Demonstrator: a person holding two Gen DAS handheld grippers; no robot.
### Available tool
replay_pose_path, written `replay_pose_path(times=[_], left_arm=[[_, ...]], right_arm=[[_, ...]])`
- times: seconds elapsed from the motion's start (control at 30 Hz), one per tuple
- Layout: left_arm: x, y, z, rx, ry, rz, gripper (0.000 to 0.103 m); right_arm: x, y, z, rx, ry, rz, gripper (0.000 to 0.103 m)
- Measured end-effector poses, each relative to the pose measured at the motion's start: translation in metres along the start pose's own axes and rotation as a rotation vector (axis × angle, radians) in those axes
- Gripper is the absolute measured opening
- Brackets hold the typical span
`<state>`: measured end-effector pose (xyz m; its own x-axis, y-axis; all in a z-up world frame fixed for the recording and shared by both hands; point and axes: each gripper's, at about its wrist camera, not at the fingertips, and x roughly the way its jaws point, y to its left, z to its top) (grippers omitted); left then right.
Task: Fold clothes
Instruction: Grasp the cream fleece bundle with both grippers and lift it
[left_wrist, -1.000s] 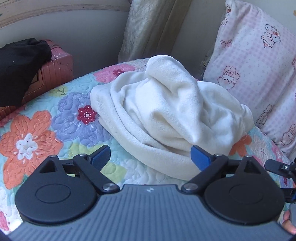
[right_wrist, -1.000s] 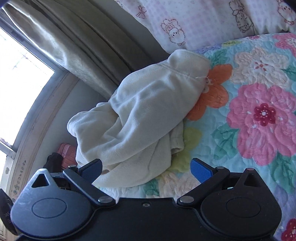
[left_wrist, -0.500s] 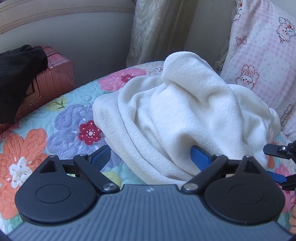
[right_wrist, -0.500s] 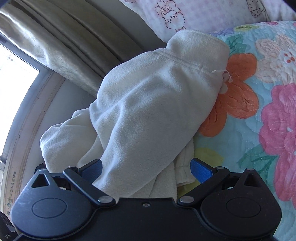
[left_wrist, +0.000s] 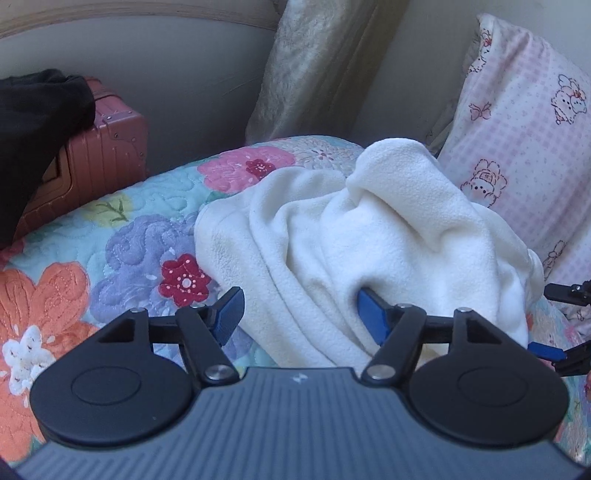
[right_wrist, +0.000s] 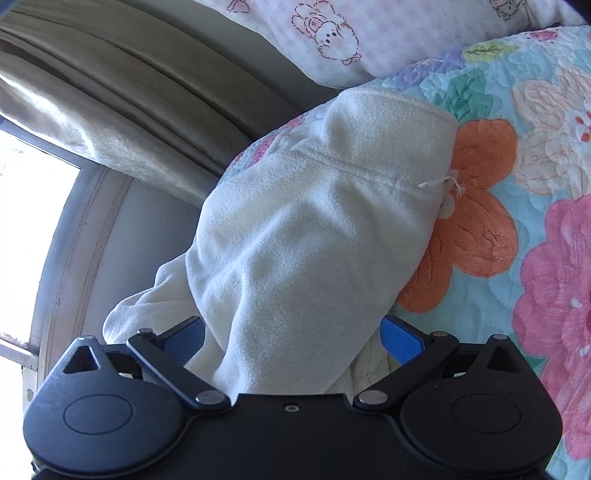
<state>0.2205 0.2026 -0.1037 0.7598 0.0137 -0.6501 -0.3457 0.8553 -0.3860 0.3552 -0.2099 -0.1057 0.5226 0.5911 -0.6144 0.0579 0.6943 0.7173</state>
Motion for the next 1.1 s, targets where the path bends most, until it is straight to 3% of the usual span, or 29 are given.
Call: replay_pose_path(times=[0.07, 0.23, 0.37, 0.47, 0.53, 0.6, 0.63, 0.67, 0.77, 0.93, 1.1], left_arm=[[0.016, 0.029, -0.004, -0.138, 0.074, -0.010, 0.074], [0.041, 0.090, -0.004, -0.490, 0.157, -0.197, 0.075], [0.057, 0.079, -0.002, -0.457, 0.177, -0.270, 0.088], [0.070, 0.061, -0.010, -0.459, 0.181, -0.320, 0.088], [0.074, 0.044, -0.019, -0.427, 0.175, -0.311, 0.088], [0.071, 0.015, -0.026, -0.304, 0.194, -0.263, 0.086], [0.068, 0.002, -0.028, -0.254, 0.199, -0.249, 0.082], [0.064, -0.011, -0.030, -0.204, 0.204, -0.234, 0.069], [0.056, -0.016, -0.035, -0.313, 0.246, -0.309, 0.049], [0.024, -0.047, -0.045, -0.260, 0.276, -0.388, 0.037], [-0.029, -0.096, -0.072, -0.172, 0.282, -0.486, 0.033]], right_arm=[[0.003, -0.013, -0.005, 0.057, -0.007, 0.003, 0.103], [0.020, -0.036, -0.010, 0.123, 0.014, 0.038, 0.100], [0.032, -0.033, -0.011, 0.108, -0.001, 0.087, 0.100], [0.048, -0.028, -0.015, 0.110, -0.013, 0.082, 0.101], [0.058, -0.022, -0.022, 0.100, -0.028, 0.071, 0.101], [0.061, -0.013, -0.033, 0.066, -0.074, 0.038, 0.089], [0.058, -0.009, -0.037, 0.050, -0.088, 0.034, 0.076], [0.056, -0.006, -0.041, 0.034, -0.101, 0.030, 0.061], [0.039, -0.006, -0.047, 0.034, -0.120, 0.056, 0.046], [-0.012, -0.006, -0.052, -0.025, -0.089, 0.115, 0.040], [-0.088, 0.011, -0.062, -0.231, -0.137, 0.048, 0.039]])
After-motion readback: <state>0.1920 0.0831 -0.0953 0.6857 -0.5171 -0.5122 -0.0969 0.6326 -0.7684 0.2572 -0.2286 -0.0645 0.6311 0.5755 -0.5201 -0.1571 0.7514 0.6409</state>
